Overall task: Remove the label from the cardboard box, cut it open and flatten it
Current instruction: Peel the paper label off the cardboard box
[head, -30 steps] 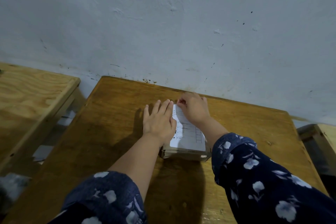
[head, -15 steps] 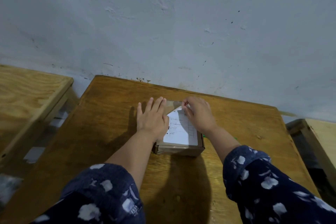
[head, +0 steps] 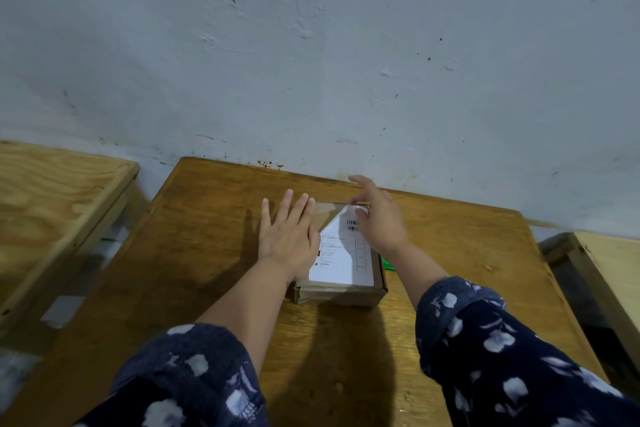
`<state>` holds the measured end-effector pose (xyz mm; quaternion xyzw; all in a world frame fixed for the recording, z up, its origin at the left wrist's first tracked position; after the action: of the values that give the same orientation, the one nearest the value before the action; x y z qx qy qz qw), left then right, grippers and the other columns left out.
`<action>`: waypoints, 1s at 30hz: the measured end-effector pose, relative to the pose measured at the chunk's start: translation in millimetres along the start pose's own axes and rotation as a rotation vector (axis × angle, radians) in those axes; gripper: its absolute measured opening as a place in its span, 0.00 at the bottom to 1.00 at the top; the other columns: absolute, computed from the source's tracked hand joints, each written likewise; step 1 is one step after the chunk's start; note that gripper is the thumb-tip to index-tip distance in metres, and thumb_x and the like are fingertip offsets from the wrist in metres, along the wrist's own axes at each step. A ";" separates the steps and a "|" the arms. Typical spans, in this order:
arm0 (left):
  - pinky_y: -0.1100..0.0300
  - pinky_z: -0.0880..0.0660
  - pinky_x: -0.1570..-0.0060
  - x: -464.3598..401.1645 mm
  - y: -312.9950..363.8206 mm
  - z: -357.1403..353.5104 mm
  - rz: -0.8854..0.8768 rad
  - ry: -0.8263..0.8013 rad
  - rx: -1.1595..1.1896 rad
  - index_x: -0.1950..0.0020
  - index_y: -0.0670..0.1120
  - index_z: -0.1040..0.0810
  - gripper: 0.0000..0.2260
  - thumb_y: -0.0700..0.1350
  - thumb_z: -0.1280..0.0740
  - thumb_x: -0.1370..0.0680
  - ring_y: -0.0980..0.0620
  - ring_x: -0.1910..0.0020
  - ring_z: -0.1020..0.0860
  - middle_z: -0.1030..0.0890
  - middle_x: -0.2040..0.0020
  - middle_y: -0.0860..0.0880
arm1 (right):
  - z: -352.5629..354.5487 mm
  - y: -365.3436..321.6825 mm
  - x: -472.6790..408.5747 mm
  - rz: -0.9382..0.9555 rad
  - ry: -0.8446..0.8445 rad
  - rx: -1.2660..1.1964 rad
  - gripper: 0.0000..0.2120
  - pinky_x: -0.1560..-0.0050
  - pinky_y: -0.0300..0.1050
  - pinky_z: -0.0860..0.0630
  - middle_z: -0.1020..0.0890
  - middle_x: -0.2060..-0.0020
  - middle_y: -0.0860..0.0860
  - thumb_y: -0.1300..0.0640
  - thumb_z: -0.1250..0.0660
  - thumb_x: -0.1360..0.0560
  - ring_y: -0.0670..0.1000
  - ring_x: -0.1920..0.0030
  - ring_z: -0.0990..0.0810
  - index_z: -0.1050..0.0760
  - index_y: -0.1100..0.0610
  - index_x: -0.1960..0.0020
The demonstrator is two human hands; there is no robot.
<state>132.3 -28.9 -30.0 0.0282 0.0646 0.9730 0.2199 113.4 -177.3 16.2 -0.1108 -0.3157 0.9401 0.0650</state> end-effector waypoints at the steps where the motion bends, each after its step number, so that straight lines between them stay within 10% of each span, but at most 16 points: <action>1: 0.41 0.67 0.29 -0.2 -0.3 -0.6 -0.006 0.000 0.008 0.22 0.51 0.59 0.26 0.54 0.59 0.19 0.50 0.24 0.64 0.57 0.21 0.53 | -1.6 2.9 -1.5 -0.012 0.012 0.012 0.27 0.40 0.44 0.32 0.23 0.45 0.45 0.67 0.38 0.26 0.47 0.40 0.30 0.33 0.46 0.32; 11: 0.46 0.64 0.26 2.4 14.1 0.0 -0.178 0.046 0.111 0.22 0.53 0.53 0.25 0.53 0.65 0.20 0.61 0.26 0.61 0.52 0.22 0.57 | -2.0 14.8 -10.2 -0.101 -0.004 0.100 0.04 0.49 0.45 0.32 0.22 0.52 0.50 0.55 0.34 0.25 0.48 0.48 0.29 0.22 0.53 0.52; 30: 0.37 0.61 0.28 3.9 16.7 -8.2 -0.173 -0.081 0.057 0.22 0.54 0.59 0.36 0.71 0.59 0.25 0.59 0.24 0.62 0.59 0.22 0.59 | 35.6 0.6 27.8 0.038 0.133 0.116 0.05 0.58 0.53 0.26 0.23 0.60 0.52 0.63 0.40 0.23 0.53 0.57 0.26 0.26 0.55 0.52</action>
<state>121.0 -43.1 -35.7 0.0681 0.0856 0.9461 0.3049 77.6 -193.1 38.8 -0.1747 -0.2535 0.9485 0.0744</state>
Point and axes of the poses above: each hand's wrist, its own x-axis away from the middle knuckle, its own z-axis out of the back of the hand, y = z × x, the point moved 9 cm from there along -x, towards the middle knuckle
